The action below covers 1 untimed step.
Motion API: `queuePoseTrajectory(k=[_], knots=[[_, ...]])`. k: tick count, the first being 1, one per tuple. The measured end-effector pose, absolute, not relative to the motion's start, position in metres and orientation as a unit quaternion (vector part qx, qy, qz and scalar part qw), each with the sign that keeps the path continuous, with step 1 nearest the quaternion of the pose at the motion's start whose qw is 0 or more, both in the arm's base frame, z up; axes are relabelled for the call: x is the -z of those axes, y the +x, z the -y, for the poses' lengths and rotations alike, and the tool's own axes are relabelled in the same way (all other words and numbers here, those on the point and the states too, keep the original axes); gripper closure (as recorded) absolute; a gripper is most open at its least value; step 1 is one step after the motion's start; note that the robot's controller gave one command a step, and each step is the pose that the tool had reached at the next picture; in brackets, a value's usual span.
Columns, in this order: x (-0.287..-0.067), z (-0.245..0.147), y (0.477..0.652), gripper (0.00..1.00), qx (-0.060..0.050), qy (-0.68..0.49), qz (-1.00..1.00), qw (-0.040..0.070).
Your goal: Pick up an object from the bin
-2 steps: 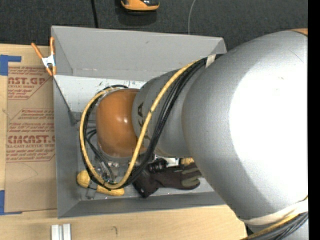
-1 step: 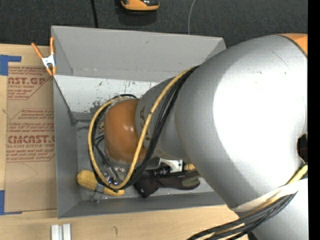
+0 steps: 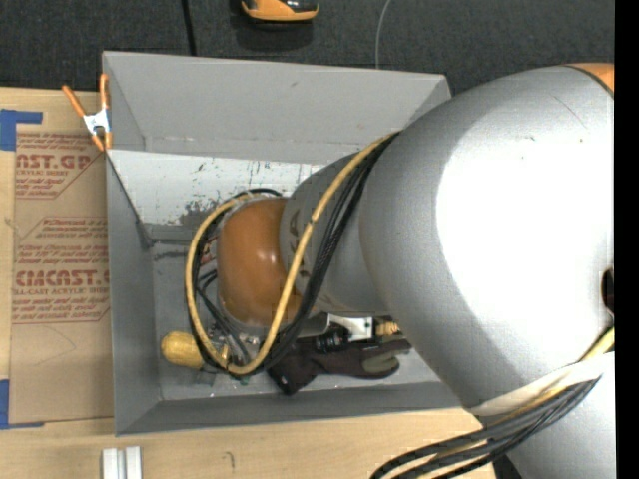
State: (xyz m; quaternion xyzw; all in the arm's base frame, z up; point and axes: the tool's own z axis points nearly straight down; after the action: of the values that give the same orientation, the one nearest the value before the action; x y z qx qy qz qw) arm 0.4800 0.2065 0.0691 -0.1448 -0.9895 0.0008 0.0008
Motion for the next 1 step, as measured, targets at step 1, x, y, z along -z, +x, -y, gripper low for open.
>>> queuePoseTrajectory(k=[1], knots=[[-0.0691,-0.2067,0.4799,1.0,-0.001,-0.145,0.989,0.001]])
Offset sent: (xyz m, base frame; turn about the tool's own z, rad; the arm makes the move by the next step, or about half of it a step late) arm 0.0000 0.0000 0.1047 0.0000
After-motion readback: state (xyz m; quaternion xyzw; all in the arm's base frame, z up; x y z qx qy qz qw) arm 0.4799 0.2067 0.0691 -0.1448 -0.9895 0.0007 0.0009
